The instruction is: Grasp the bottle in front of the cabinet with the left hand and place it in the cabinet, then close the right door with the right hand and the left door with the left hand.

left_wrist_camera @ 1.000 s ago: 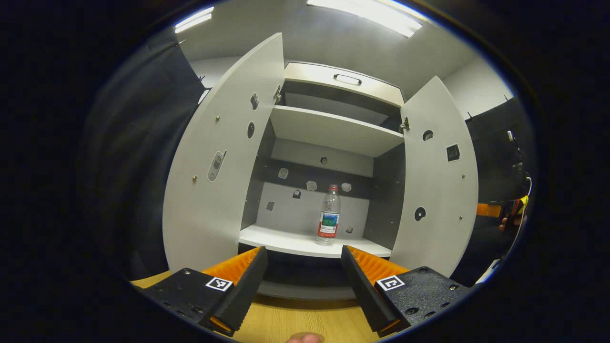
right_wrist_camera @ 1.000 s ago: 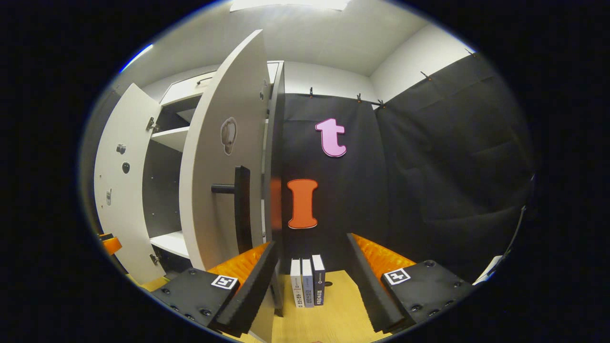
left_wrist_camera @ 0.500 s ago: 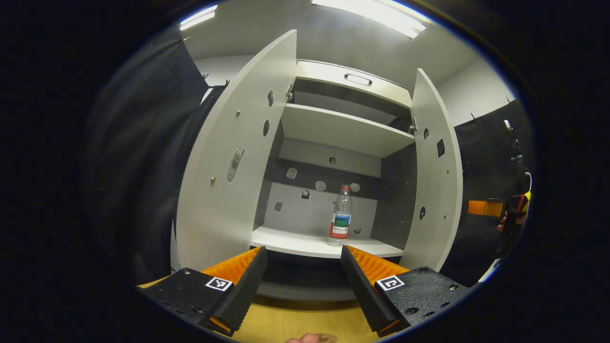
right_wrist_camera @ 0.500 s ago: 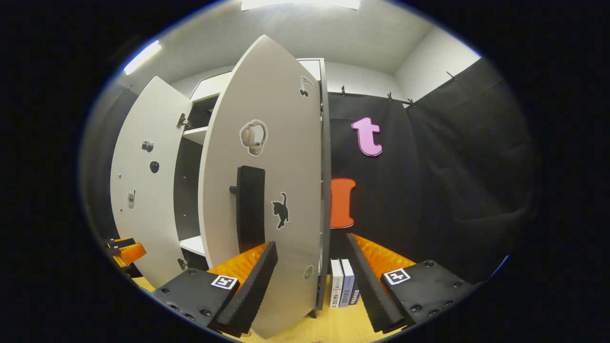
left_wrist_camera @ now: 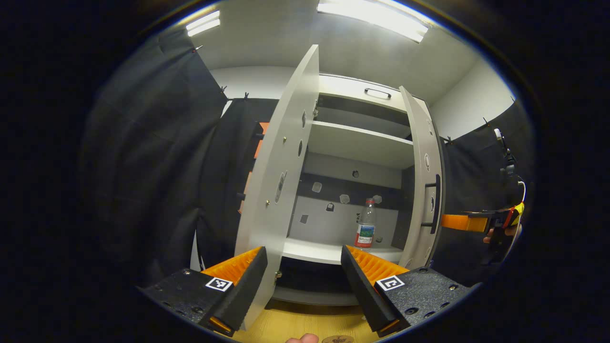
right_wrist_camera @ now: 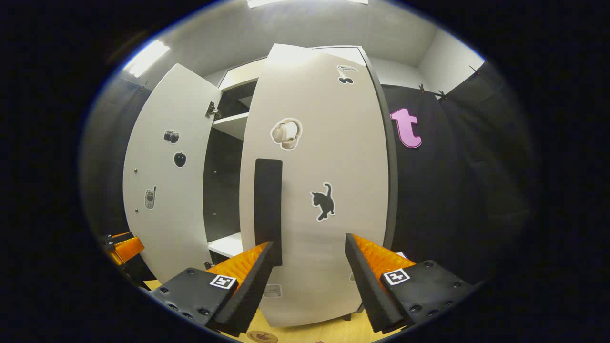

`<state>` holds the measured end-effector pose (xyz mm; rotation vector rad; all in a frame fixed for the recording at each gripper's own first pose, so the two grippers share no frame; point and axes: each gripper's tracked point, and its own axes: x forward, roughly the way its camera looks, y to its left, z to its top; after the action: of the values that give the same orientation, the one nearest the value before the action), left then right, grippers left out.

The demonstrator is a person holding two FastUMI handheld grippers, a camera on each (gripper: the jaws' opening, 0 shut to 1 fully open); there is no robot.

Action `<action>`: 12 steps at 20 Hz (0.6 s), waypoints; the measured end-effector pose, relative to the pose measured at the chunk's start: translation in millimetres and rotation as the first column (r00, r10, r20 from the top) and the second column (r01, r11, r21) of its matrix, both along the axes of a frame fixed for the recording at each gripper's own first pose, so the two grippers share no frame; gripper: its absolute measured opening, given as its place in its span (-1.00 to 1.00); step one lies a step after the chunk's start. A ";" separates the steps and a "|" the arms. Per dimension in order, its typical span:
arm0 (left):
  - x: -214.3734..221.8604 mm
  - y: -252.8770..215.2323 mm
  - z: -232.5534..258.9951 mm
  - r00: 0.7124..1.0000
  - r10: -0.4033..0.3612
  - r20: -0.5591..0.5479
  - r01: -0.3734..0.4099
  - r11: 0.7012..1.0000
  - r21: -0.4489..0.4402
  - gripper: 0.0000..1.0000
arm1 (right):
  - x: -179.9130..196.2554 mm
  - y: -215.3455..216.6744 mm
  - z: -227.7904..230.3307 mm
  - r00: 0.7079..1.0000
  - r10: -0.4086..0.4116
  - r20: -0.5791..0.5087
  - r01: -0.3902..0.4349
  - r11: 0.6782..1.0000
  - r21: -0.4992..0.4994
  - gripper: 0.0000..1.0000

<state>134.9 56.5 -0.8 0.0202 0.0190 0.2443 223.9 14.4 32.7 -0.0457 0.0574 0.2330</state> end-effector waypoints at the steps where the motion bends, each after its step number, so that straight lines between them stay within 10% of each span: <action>1: -5.0 6.5 3.1 1.000 0.023 0.006 -0.023 1.000 0.001 0.89 | -0.7 1.8 3.3 1.000 -0.006 0.019 0.006 1.000 0.010 0.92; 12: -76.1 103.6 55.2 0.948 0.303 0.101 -0.309 0.949 0.058 0.89 | 45.0 20.6 -13.1 1.000 -0.010 -0.027 0.013 0.995 0.098 0.92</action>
<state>58.8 160.1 54.3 0.0791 -0.0779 0.5574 269.0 35.0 19.6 0.0561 0.0727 0.2247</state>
